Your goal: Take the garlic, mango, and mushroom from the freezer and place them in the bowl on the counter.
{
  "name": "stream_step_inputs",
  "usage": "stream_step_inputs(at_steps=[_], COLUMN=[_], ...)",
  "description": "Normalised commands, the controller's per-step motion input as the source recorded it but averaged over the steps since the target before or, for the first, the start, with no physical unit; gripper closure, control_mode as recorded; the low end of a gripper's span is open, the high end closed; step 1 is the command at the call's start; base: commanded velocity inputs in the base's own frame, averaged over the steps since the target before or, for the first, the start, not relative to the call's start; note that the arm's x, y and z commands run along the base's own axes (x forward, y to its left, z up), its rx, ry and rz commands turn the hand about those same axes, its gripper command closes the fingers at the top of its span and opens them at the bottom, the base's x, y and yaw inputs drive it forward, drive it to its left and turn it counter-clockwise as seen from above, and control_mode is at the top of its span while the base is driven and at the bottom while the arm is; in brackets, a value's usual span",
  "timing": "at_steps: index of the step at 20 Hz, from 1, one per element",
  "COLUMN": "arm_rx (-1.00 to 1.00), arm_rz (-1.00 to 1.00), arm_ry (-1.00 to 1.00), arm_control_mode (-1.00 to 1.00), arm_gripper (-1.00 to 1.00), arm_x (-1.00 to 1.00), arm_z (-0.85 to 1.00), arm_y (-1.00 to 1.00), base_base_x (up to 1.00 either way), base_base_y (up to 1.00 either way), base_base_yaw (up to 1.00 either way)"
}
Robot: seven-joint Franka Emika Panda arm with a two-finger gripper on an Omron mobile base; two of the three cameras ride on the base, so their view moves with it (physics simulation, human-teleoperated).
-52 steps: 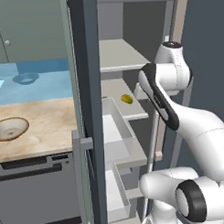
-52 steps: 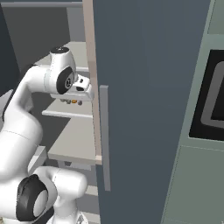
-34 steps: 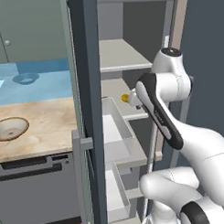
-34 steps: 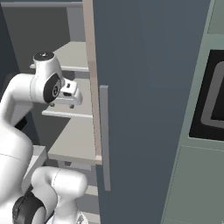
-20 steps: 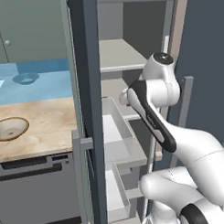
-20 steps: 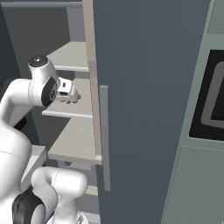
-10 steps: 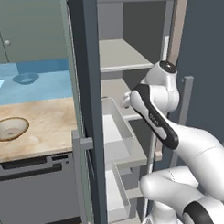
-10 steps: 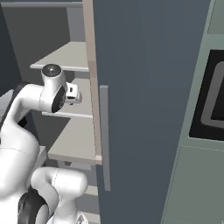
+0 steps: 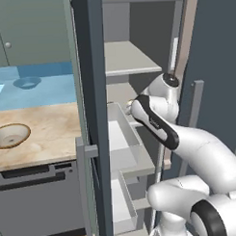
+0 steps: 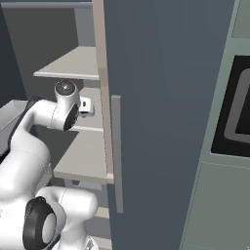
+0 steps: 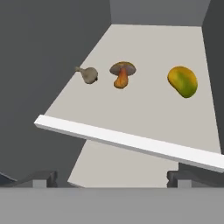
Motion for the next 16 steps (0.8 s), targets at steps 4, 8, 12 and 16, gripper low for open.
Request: stream_step_inputs(at_steps=[4, 8, 12, 16], arm_rx=[0.00, 0.00, 0.00, 0.00], arm_rz=[0.00, 0.00, 0.00, 0.00], arm_ry=[0.00, 0.00, 0.00, 0.00], arm_control_mode=[-1.00, -1.00, -1.00, -1.00], arm_gripper=[-1.00, -1.00, -1.00, -1.00], arm_x=[0.36, 0.18, 0.21, 0.18], arm_z=[-0.01, 0.00, 0.00, -0.04], arm_y=[0.07, 0.00, 0.02, 0.01], base_base_x=[0.00, 0.00, 0.00, 0.00], base_base_y=[0.00, 0.00, 0.00, 0.00], base_base_yaw=[0.00, 0.00, 0.00, 0.00])
